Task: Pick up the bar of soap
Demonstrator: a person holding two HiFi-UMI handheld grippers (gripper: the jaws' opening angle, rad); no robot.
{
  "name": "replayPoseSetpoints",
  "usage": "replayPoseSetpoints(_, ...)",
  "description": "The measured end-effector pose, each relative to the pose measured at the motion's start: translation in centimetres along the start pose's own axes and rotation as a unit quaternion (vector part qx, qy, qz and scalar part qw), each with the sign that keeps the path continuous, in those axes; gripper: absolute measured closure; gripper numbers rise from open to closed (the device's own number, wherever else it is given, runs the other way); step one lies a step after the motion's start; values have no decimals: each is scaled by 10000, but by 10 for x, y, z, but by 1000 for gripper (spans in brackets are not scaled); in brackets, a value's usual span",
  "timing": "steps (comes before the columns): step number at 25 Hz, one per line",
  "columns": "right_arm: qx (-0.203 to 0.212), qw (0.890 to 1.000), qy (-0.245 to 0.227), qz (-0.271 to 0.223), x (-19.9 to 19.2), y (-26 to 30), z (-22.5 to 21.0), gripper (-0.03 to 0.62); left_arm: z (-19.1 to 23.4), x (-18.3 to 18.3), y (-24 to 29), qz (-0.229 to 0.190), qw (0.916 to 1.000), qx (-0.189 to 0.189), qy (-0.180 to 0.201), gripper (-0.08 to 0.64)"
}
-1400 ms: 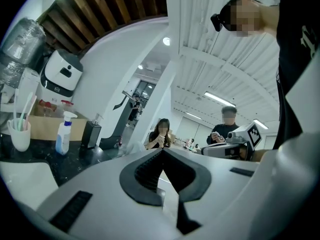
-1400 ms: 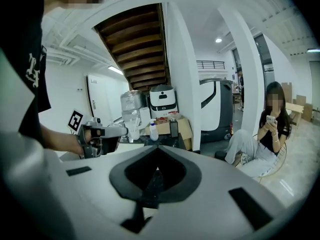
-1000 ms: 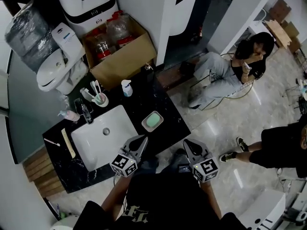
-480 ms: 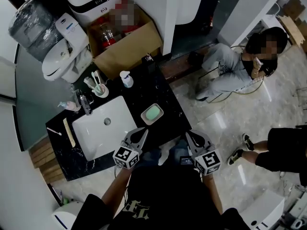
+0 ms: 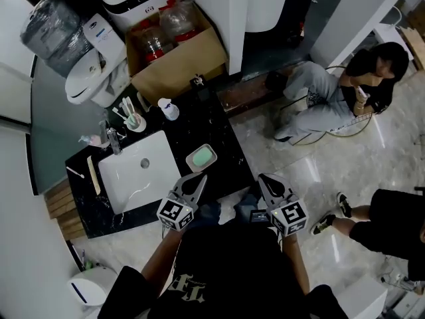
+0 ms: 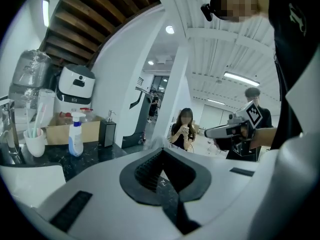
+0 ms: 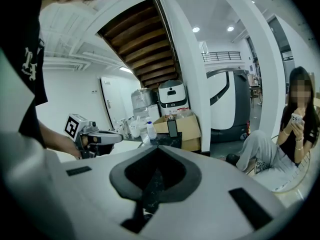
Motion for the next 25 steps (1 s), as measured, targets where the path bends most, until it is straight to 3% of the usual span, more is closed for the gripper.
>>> replayPoseSetpoints(10,236,9996,-48,117,-2,15,-21,584,-5,3,17,-27,9999,129,78,552)
replayPoseSetpoints(16,414,9986,-189,264,-3,32,-11,584,25,-11,28,840,9952,439,250,545)
replayPoseSetpoints(19,448,9983,-198,300,-3,38,-5,584,42,-23,40,1563,9853,479,490,420)
replayPoseSetpoints(25,435,9980,-159,426,-8,44,0,584,82,-52,73,2924,9514,520,817,320)
Point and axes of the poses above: the fingertips, and each gripper's own axes: y forward along the fingers, z to its left, x out of its top, the point moved 10 cm from there along -y, backward along the fingers, and after that the axes turned 4 degrees about -x, right-handed, at the moved point
